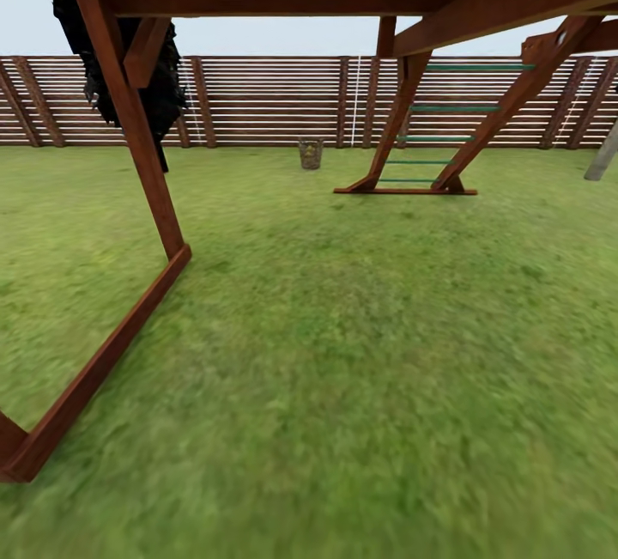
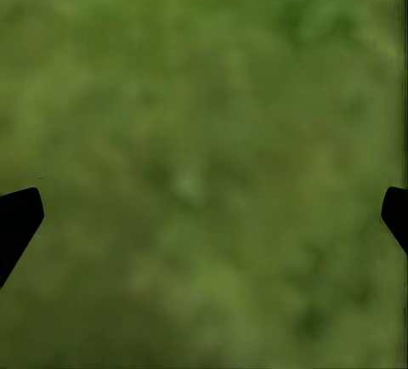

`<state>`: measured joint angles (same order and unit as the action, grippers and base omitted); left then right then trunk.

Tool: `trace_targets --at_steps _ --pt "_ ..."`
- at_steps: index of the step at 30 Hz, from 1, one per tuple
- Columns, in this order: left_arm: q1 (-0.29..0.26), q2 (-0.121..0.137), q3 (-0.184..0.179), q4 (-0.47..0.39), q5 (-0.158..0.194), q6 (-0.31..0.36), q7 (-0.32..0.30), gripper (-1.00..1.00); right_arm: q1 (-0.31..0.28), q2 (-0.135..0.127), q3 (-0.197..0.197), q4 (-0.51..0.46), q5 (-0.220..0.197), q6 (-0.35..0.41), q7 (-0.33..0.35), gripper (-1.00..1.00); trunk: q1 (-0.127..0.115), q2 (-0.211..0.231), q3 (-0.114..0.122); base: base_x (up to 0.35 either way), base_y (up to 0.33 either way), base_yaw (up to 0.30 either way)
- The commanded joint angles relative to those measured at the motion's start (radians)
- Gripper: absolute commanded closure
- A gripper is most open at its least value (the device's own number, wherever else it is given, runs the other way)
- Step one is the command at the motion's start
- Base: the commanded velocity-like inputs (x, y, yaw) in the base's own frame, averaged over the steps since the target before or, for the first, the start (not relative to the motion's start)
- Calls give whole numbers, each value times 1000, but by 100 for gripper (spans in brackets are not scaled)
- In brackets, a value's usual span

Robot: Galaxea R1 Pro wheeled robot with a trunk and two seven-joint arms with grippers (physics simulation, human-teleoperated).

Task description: Take the three Easter eggs out of the wicker basket on the lawn in the garden, then place them on the lawn next to a single tree (choose any tree) so that all three eggs are next to the same tree and none are left in the basket.

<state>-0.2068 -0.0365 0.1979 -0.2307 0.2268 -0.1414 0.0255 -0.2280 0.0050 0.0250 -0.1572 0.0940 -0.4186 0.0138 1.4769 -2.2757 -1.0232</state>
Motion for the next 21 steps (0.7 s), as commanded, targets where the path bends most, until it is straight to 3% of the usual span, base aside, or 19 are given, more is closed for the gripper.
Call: trace_targets --at_steps 1,17,21 --pt "0 0 0 0 5 -3 2 -100 -1 0 1 1 5 -2 -2 -100 0 0 -1 314 -102 0" --pt "0 0 0 1 5 -3 2 -100 -1 -2 5 50 11 -6 -3 -100 0 0 -1 314 -102 2" --pt "0 0 0 11 4 -3 2 -100 -1 -1 5 51 10 -6 -3 -100 0 0 -4 314 -102 150"
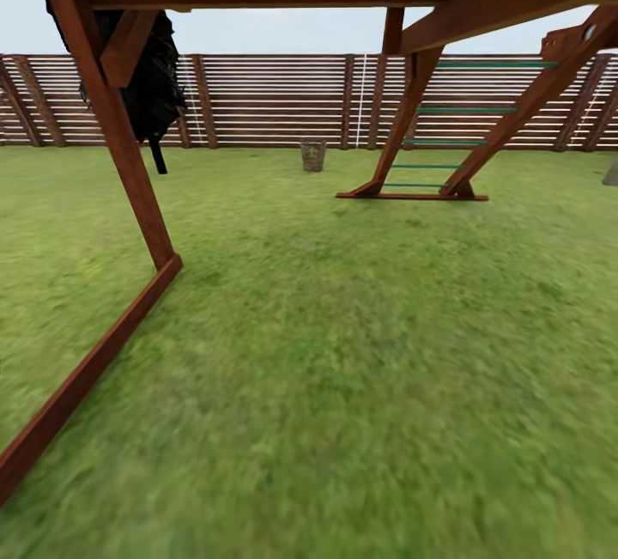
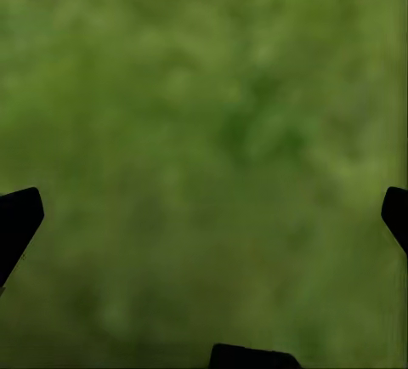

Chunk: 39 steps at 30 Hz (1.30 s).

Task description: Take the three Easter eggs out of the wicker basket on the lawn in the garden, then place them on the lawn next to a single tree (choose any tree) so that all three eggs are next to the same tree and none are left in the basket.

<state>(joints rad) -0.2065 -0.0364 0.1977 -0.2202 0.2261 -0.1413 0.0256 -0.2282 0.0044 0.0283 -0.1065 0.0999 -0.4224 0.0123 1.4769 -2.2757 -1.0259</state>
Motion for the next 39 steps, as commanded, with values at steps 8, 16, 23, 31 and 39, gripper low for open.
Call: trace_targets --at_steps 8,16,23,31,39 --pt "0 0 2 13 4 -3 2 -100 0 2 1 -3 5 3 -1 -100 0 0 -2 314 -102 46" --pt "-1 0 2 12 4 -3 2 -100 0 -1 2 -4 5 -1 0 -100 0 0 -2 314 -102 0" --pt "-1 -1 2 13 4 -3 2 -100 0 0 2 -2 5 -1 -1 -100 0 0 -2 314 -102 176" --pt "-1 -1 2 13 4 -3 2 -100 0 -2 2 -2 5 -1 0 -100 0 0 -2 314 -102 215" --pt "-1 -1 2 13 4 -3 2 -100 0 -4 1 -2 5 -1 0 -100 0 0 -2 314 -102 10"
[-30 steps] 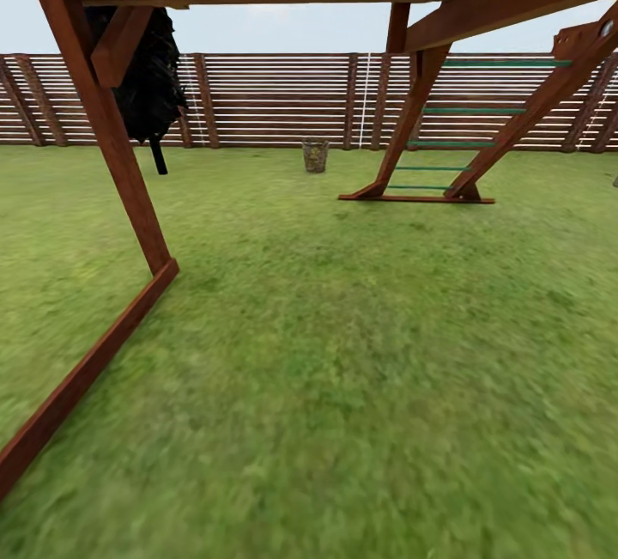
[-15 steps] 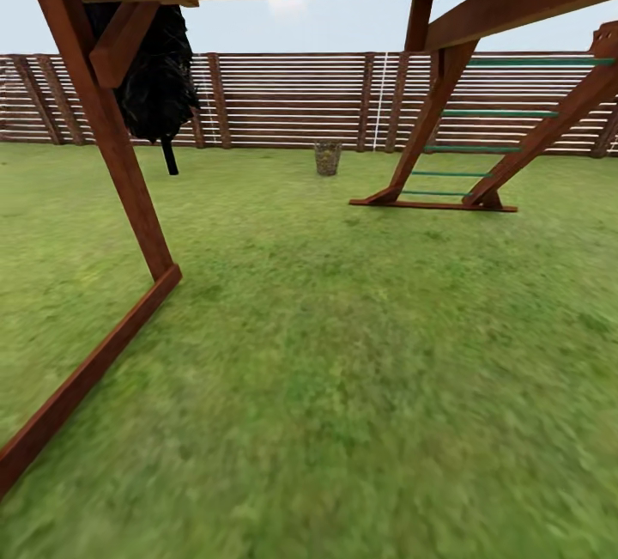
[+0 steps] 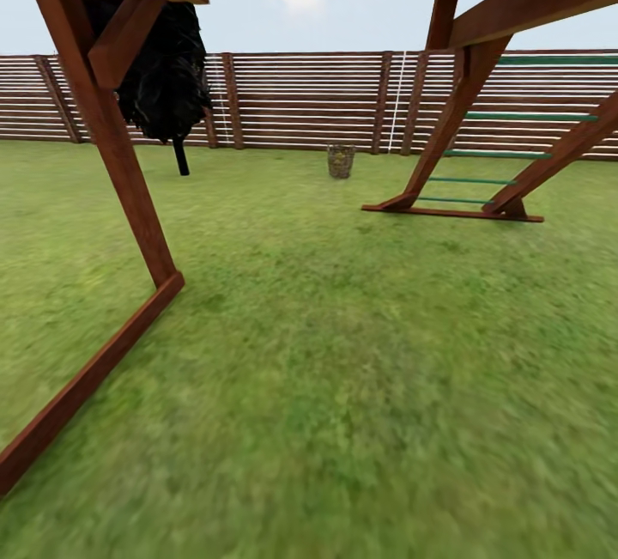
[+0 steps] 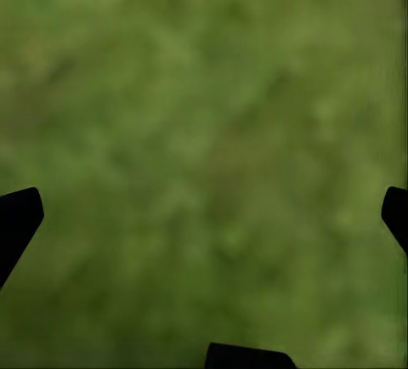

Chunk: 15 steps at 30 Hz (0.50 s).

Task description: Take the three Easter eggs out of the wicker basket on the lawn in the garden, then place them on the lawn next to a single tree (choose any tree) so that all three eggs are next to the same tree and none are left in the basket.

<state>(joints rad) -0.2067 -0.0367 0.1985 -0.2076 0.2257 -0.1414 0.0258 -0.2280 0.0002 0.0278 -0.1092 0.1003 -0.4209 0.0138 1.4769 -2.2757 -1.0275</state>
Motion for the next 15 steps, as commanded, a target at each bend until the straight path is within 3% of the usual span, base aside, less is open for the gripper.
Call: trace_targets --at_steps 1,15 --pt "0 0 1 0 4 -3 2 -100 -1 0 2 1 5 -2 -1 -100 0 0 -1 314 -102 0" --pt "0 0 1 0 5 -3 2 -100 -1 0 3 2 5 -2 -2 -100 0 0 -1 314 -102 0"
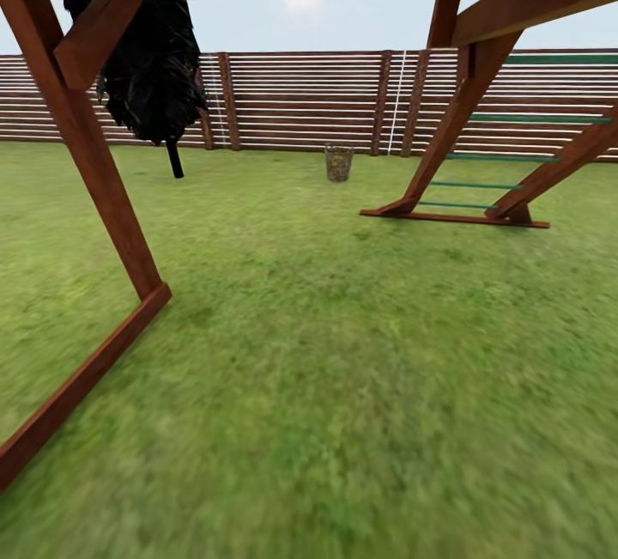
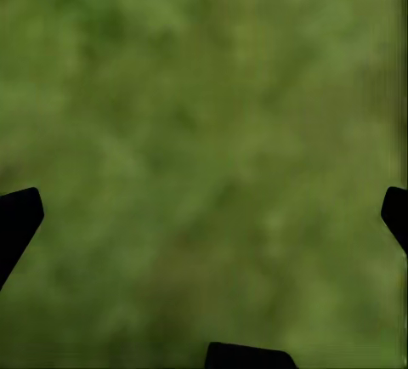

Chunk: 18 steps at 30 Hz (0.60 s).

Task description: Take the three Easter eggs out of the wicker basket on the lawn in the garden, then place them on the lawn next to a single tree (choose any tree) so that all three eggs are next to the same tree and none are left in the basket.

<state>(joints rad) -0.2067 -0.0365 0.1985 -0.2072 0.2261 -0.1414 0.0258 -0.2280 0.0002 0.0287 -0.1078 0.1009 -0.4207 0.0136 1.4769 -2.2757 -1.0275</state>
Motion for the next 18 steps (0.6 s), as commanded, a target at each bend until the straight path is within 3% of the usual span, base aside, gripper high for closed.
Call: trace_targets --at_steps 1,18 --pt "0 0 1 0 4 -3 2 -100 -1 0 2 1 5 -3 -1 -100 0 0 -1 314 -102 0" --pt "0 0 1 0 5 -3 2 -100 -1 2 2 0 5 -4 -1 -100 0 0 -1 314 -102 0"
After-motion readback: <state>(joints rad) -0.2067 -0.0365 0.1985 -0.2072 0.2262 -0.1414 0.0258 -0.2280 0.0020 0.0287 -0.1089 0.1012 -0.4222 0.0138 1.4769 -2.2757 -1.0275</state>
